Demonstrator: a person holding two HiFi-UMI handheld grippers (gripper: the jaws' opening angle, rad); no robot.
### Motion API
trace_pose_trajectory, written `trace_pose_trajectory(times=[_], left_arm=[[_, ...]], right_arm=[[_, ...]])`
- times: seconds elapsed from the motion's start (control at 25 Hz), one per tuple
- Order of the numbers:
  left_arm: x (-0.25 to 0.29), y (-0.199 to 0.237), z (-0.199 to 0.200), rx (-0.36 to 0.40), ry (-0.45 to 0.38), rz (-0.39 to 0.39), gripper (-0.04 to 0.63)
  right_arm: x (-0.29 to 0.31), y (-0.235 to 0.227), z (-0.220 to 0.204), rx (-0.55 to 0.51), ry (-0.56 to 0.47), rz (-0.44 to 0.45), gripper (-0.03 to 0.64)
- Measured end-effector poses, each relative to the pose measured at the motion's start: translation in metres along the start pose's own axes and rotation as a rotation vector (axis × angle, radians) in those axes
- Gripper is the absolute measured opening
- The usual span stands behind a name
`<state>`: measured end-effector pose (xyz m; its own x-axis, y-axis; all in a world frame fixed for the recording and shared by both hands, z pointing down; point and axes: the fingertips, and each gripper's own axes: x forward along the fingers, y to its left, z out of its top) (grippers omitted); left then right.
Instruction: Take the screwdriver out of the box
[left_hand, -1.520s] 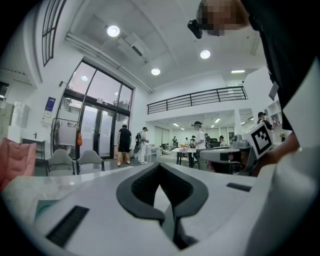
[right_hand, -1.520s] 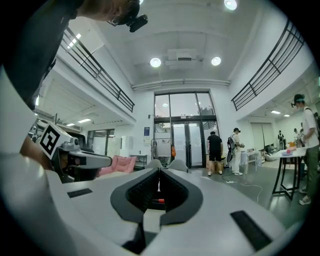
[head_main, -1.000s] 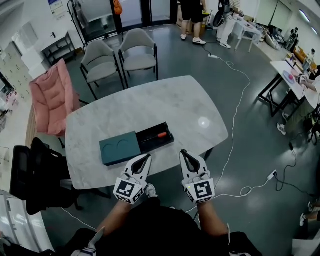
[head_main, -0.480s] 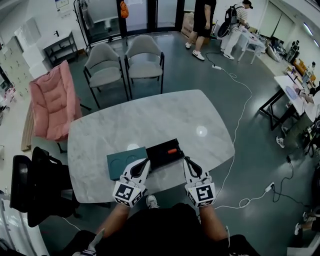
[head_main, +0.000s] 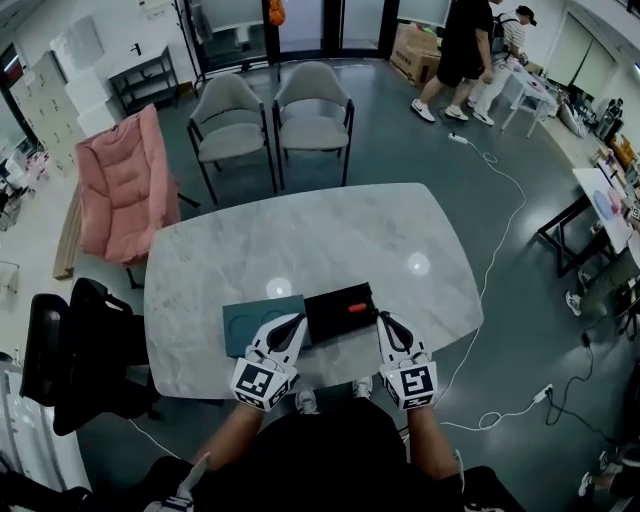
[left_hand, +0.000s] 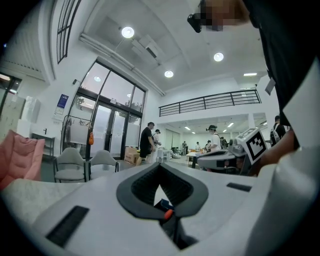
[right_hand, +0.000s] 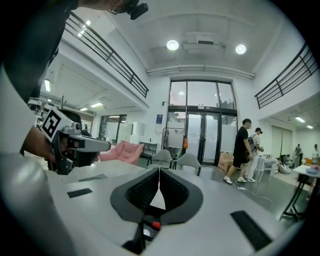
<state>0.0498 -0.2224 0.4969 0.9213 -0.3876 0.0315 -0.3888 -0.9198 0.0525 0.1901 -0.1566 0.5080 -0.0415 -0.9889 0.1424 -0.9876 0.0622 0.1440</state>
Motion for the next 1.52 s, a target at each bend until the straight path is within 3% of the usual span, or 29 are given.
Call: trace_pose_trajectory(times=[0.2,0.56,0.76,0.88,1.04,1.36,1.52], left_arm=[[0.005,0.003,-0.008,0.018,0.035,0.068,0.004],[0.013,0.018,-0.010,0.004,0.046,0.191,0.005],[0.019,0.021,-0.008,0.009,0.047,0.226,0.005],[0.024,0.024,-0.008,0.010,0.047,0.241,0.005],[0.019,0.031,-0.017,-0.001,0.049,0.276,0.005],[0.012,0.039,-0.027,-0.033,0.071,0.338,0.005],[0.006,0.047,-0.028,-0.040,0.075,0.379,0.005]], right_arm=[[0.012,-0.018,-0.020,-0.026,0.053,0.077,0.025],[0.059,-0.010,-0.055,-0.134,0.143,0.276,0.026],[0.078,0.003,-0.098,-0.204,0.277,0.419,0.028],[0.087,0.012,-0.131,-0.289,0.399,0.507,0.105],[0.096,0.025,-0.171,-0.476,0.520,0.629,0.138],[0.109,0.024,-0.224,-0.756,0.694,0.829,0.150],[0.113,0.023,-0.244,-0.807,0.754,0.890,0.155]])
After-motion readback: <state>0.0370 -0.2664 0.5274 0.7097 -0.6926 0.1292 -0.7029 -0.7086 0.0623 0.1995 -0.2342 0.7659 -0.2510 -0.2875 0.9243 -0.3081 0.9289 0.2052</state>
